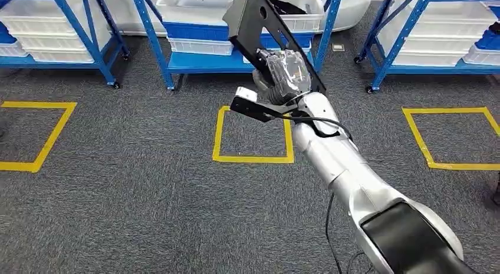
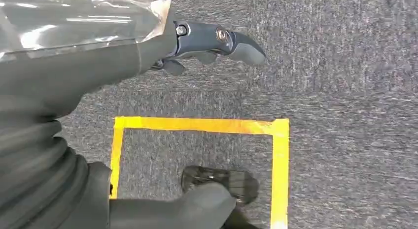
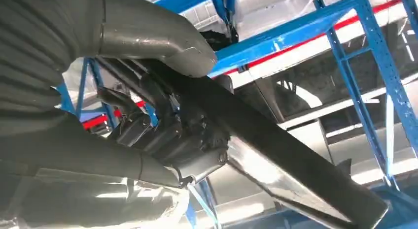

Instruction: Take the parts from the cabinet and place them on the table.

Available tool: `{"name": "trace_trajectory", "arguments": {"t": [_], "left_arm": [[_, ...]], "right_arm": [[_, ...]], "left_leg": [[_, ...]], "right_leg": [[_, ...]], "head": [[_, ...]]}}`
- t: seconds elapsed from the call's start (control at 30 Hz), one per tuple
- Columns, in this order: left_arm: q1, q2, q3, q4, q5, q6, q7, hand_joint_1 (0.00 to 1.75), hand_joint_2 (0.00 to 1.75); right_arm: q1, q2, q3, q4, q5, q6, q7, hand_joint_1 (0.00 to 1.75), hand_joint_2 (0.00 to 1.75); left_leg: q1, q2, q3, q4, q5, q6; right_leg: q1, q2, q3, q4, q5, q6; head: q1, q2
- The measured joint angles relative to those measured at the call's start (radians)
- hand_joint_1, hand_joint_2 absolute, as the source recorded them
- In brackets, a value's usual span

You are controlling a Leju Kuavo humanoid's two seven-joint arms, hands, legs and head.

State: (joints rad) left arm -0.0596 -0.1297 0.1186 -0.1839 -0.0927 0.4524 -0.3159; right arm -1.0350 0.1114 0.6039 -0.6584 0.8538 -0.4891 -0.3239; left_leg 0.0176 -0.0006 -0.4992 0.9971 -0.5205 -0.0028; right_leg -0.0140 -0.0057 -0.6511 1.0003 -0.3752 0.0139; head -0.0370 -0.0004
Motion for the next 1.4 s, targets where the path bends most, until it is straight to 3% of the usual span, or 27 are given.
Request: {"name": "trace_trajectory", "arguments": {"t": [0.1, 0.13, 0.17, 0.23, 0.27, 0.3, 0.33, 0.4, 0.43, 0.47, 0.57, 0.63, 0.67, 0.73, 0.8, 0.83, 0.9, 0.93, 0.97, 1.0, 1.1, 1.13, 1.2, 1.27, 1.3, 1.33, 1.4], "left_arm": [[0.001, 0.000, 0.004, 0.000, 0.000, 0.006, -0.003, 0.00, 1.75], [0.001, -0.001, 0.004, 0.000, 0.000, 0.006, -0.003, 0.00, 1.75], [0.001, -0.002, 0.005, 0.000, 0.000, 0.006, -0.003, 0.00, 1.75], [0.002, -0.003, 0.005, 0.000, -0.001, 0.006, -0.002, 0.00, 1.75], [0.002, -0.003, 0.005, 0.000, -0.002, 0.006, -0.002, 0.00, 1.75], [0.003, -0.003, 0.005, 0.000, -0.002, 0.006, -0.001, 0.00, 1.75], [0.003, -0.003, 0.005, 0.000, -0.002, 0.006, 0.000, 0.00, 1.75], [0.004, -0.003, 0.005, 0.000, -0.002, 0.006, 0.000, 0.00, 1.75], [0.004, -0.004, 0.006, 0.000, -0.003, 0.006, 0.000, 0.00, 1.75], [0.003, -0.008, 0.006, 0.000, -0.003, 0.006, 0.000, 0.00, 1.75], [0.004, -0.008, 0.007, 0.000, -0.006, 0.001, 0.002, 0.00, 1.75], [0.007, -0.005, 0.007, 0.000, -0.011, -0.003, 0.003, 0.00, 1.75], [0.007, -0.005, 0.007, 0.000, -0.013, -0.004, 0.004, 0.00, 1.75], [0.007, -0.004, 0.007, 0.000, -0.019, -0.005, 0.006, 0.00, 1.75], [0.008, -0.004, 0.007, 0.000, -0.019, -0.006, 0.008, 0.00, 1.75], [0.009, -0.004, 0.007, 0.000, -0.019, -0.007, 0.008, 0.00, 1.75], [0.009, -0.002, 0.008, 0.000, -0.019, -0.008, 0.008, 0.00, 1.75], [0.009, -0.001, 0.008, 0.000, -0.019, -0.011, 0.008, 0.00, 1.75], [0.006, -0.003, 0.008, 0.000, -0.020, -0.013, 0.008, 0.00, 1.75], [0.005, -0.002, 0.008, 0.000, -0.020, -0.013, 0.008, 0.00, 1.75], [0.006, -0.002, 0.008, 0.000, -0.020, -0.015, 0.008, 0.00, 1.75], [0.008, -0.002, 0.008, 0.000, -0.020, -0.015, 0.008, 0.00, 1.75], [0.006, -0.002, 0.008, 0.000, -0.021, -0.016, 0.009, 0.00, 1.75], [0.004, -0.002, 0.008, 0.000, -0.023, -0.016, 0.008, 0.00, 1.75], [0.004, -0.002, 0.008, 0.000, -0.023, -0.017, 0.009, 0.00, 1.75], [0.004, -0.002, 0.008, 0.000, -0.023, -0.018, 0.009, 0.00, 1.75], [0.007, -0.002, 0.008, 0.000, -0.024, -0.019, 0.011, 0.00, 1.75]], "right_arm": [[-0.004, 0.011, -0.004, 0.000, 0.006, 0.000, 0.000, 1.75, 1.75], [-0.006, 0.009, -0.006, 0.002, 0.013, -0.001, 0.000, 1.75, 1.75], [-0.009, 0.009, -0.006, 0.002, 0.027, -0.003, 0.000, 1.75, 1.75], [-0.009, 0.009, -0.005, 0.004, 0.042, -0.007, 0.000, 1.75, 1.75], [-0.008, 0.009, -0.005, 0.005, 0.046, -0.007, 0.000, 1.75, 1.75], [-0.005, 0.009, -0.005, 0.006, 0.056, -0.008, 0.000, 1.75, 1.75], [-0.003, 0.008, -0.004, 0.007, 0.061, -0.009, 0.000, 1.75, 1.75], [-0.002, 0.008, -0.004, 0.007, 0.065, -0.013, 0.002, 1.75, 1.75], [-0.004, 0.010, -0.004, 0.007, 0.067, -0.015, 0.002, 1.75, 1.75], [-0.005, 0.010, -0.004, 0.006, 0.068, -0.016, 0.003, 1.75, 1.75], [-0.004, 0.010, -0.004, 0.007, 0.076, -0.017, 0.012, 1.75, 1.75], [-0.005, 0.010, -0.004, 0.006, 0.080, -0.016, 0.016, 1.75, 1.75], [-0.005, 0.011, -0.004, 0.005, 0.087, -0.015, 0.022, 1.75, 1.75], [-0.002, 0.010, -0.004, 0.003, 0.097, -0.013, 0.029, 1.75, 1.75], [0.006, 0.010, -0.003, 0.003, 0.099, -0.013, 0.031, 1.75, 1.75], [0.010, 0.009, -0.003, 0.003, 0.101, -0.013, 0.032, 1.75, 1.75], [0.013, 0.009, -0.003, 0.003, 0.105, -0.013, 0.035, 1.75, 1.75], [0.012, 0.009, -0.004, 0.001, 0.108, -0.013, 0.035, 1.75, 1.75], [0.012, 0.009, -0.004, -0.003, 0.109, -0.013, 0.035, 1.75, 1.75], [0.010, 0.006, -0.005, -0.005, 0.110, -0.013, 0.036, 1.75, 1.75], [0.009, 0.007, -0.004, -0.009, 0.116, -0.013, 0.037, 1.75, 1.75], [0.010, 0.006, -0.004, -0.010, 0.121, -0.013, 0.039, 1.75, 1.75], [0.009, 0.000, -0.004, -0.011, 0.124, -0.013, 0.042, 1.75, 1.75], [0.017, -0.006, -0.004, -0.011, 0.125, -0.013, 0.043, 1.75, 1.75], [0.024, -0.010, -0.004, -0.011, 0.127, -0.011, 0.045, 1.75, 1.75], [0.027, -0.011, -0.004, -0.011, 0.128, -0.010, 0.045, 1.75, 1.75], [0.032, -0.016, -0.004, -0.011, 0.130, -0.006, 0.046, 1.75, 1.75]], "left_leg": [[-0.009, 0.003, -0.012, -0.010, 0.023, 0.027], [-0.005, 0.010, -0.018, -0.017, 0.040, 0.037], [-0.006, 0.009, -0.031, -0.018, 0.051, 0.049], [-0.010, 0.008, -0.056, -0.017, 0.070, 0.054], [-0.012, 0.007, -0.069, -0.015, 0.080, 0.055], [-0.015, 0.004, -0.081, -0.015, 0.089, 0.055], [-0.017, 0.002, -0.089, -0.015, 0.096, 0.055], [-0.023, -0.009, -0.101, -0.014, 0.108, 0.051], [-0.023, -0.018, -0.103, -0.013, 0.113, 0.048], [-0.033, -0.020, -0.113, -0.008, 0.116, 0.042], [-0.025, -0.030, -0.121, -0.010, 0.131, 0.027], [-0.020, -0.034, -0.131, 0.001, 0.124, 0.018], [-0.019, -0.022, -0.149, 0.040, 0.088, 0.008], [-0.008, -0.012, -0.220, 0.204, 0.002, -0.010], [0.001, -0.006, -0.269, 0.318, -0.033, -0.024], [0.006, -0.002, -0.260, 0.308, -0.020, -0.028], [0.015, 0.015, -0.171, 0.155, 0.056, -0.036], [0.017, 0.044, -0.114, 0.058, 0.093, -0.037], [0.012, 0.090, -0.089, 0.005, 0.086, -0.039], [0.007, 0.068, -0.093, 0.004, 0.091, -0.020], [-0.005, 0.040, -0.108, 0.005, 0.096, 0.005], [0.003, 0.029, -0.102, -0.008, 0.108, 0.022], [-0.002, 0.013, -0.108, -0.009, 0.115, 0.037], [-0.003, -0.007, -0.114, -0.009, 0.118, 0.041], [-0.005, -0.023, -0.116, -0.009, 0.119, 0.043], [-0.006, -0.033, -0.117, -0.009, 0.120, 0.044], [-0.009, -0.057, -0.117, -0.007, 0.122, 0.044]], "right_leg": [[0.001, -0.001, -0.001, -0.014, 0.026, 0.023], [-0.001, 0.000, -0.021, 0.008, 0.009, 0.020], [-0.001, 0.001, -0.046, 0.066, -0.039, 0.008], [-0.001, 0.002, -0.110, 0.234, -0.124, -0.004], [0.000, 0.002, -0.133, 0.307, -0.154, -0.003], [0.001, 0.002, -0.130, 0.335, -0.166, 0.003], [0.002, 0.002, -0.100, 0.308, -0.162, 0.008], [0.004, 0.006, 0.022, 0.134, -0.124, 0.013], [0.005, 0.026, 0.086, 0.038, -0.106, 0.010], [0.007, 0.045, 0.116, -0.011, -0.112, 0.002], [0.015, 0.024, 0.108, -0.009, -0.099, -0.006], [-0.011, 0.008, 0.111, -0.021, -0.083, -0.020], [-0.010, 0.001, 0.109, -0.021, -0.079, -0.030], [-0.009, -0.016, 0.104, -0.021, -0.077, -0.033], [-0.009, -0.032, 0.098, -0.020, -0.075, -0.030], [-0.010, -0.039, 0.098, -0.020, -0.074, -0.029], [-0.015, -0.056, 0.097, -0.016, -0.075, -0.028], [-0.016, -0.063, 0.098, -0.013, -0.077, -0.024], [-0.006, -0.068, 0.096, -0.010, -0.078, -0.015], [0.001, -0.072, 0.092, -0.009, -0.078, -0.007], [0.005, -0.097, 0.093, -0.014, -0.075, 0.013], [0.004, -0.084, 0.077, -0.004, -0.085, 0.023], [-0.003, -0.018, 0.039, 0.095, -0.142, 0.010], [-0.002, -0.003, -0.033, 0.250, -0.204, 0.002], [0.001, 0.002, -0.070, 0.325, -0.223, 0.005], [0.002, 0.004, -0.076, 0.337, -0.221, 0.008], [0.002, 0.006, -0.039, 0.259, -0.181, 0.019]], "head": [[-0.001, 0.000], [-0.002, 0.000], [0.001, 0.000], [0.006, 0.000], [0.006, 0.000], [0.007, 0.000], [0.007, 0.000], [0.008, 0.000], [0.009, 0.000], [0.006, 0.000], [0.007, 0.000], [0.007, 0.000], [0.003, 0.000], [0.002, 0.000], [0.001, 0.000], [0.001, 0.000], [0.001, 0.000], [0.000, 0.000], [-0.002, 0.000], [-0.002, 0.000], [0.006, 0.000], [0.008, 0.000], [0.009, 0.000], [0.010, 0.000], [0.013, 0.000], [0.013, 0.000], [0.013, 0.000]]}}
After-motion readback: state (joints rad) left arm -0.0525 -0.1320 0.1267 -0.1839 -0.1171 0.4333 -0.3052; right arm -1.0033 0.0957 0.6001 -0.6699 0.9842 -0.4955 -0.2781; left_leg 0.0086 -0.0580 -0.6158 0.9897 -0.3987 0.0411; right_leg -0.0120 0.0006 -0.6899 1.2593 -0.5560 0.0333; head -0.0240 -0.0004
